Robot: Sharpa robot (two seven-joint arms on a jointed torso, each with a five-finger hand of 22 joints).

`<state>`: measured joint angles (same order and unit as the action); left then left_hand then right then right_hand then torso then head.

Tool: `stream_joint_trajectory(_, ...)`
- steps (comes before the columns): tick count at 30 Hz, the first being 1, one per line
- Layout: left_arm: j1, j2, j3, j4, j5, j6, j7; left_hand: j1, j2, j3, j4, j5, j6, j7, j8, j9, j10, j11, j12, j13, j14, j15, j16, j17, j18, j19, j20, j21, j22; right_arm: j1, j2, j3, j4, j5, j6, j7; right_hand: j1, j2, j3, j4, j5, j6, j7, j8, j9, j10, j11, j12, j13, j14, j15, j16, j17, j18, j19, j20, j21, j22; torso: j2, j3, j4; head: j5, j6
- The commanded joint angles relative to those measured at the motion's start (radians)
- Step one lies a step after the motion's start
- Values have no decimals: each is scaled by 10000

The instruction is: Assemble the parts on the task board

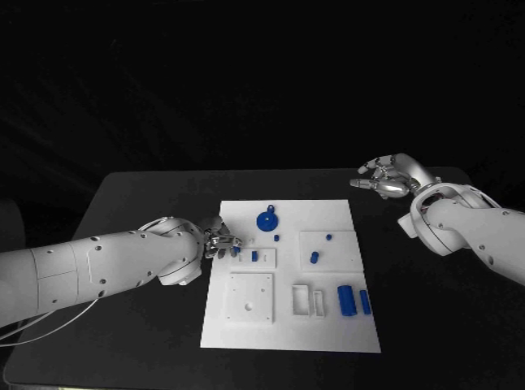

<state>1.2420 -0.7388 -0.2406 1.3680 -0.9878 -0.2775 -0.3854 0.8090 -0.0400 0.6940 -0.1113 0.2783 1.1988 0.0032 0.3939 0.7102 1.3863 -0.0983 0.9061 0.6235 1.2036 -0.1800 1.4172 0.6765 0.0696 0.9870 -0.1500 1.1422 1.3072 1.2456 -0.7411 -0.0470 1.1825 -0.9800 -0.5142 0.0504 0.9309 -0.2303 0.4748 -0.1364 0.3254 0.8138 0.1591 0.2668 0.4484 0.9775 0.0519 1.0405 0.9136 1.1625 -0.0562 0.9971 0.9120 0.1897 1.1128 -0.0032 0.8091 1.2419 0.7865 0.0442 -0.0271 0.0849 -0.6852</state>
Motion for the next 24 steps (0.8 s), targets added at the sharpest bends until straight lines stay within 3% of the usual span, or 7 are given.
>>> stream_joint_trajectory(1,-57,56,2,-11,-215,-85,-114,206,113,1062,-1020,68,74,12,54,9,76,-26,-3,-8,148,-226,55,-6,155,56,-1131,64,9,-7,-4,2,10,7,114,115,-17,89,-3,56,43,-4,51,27,-15,-62,-8,70,-12,59,-12,-31,16,721,-3,57,-67,11,5,-1,-3,8,-8)
stream_joint_trajectory(24,-221,149,2,-60,-460,-31,-53,207,-57,1064,-928,-20,65,22,21,-3,108,-12,-6,-12,181,-215,54,-20,172,91,-1148,77,10,-14,-9,2,11,16,122,120,-27,92,-13,64,62,-5,51,28,-19,-67,-8,86,-31,61,-12,-36,23,721,-1,56,-75,20,5,-11,-7,-15,-61)
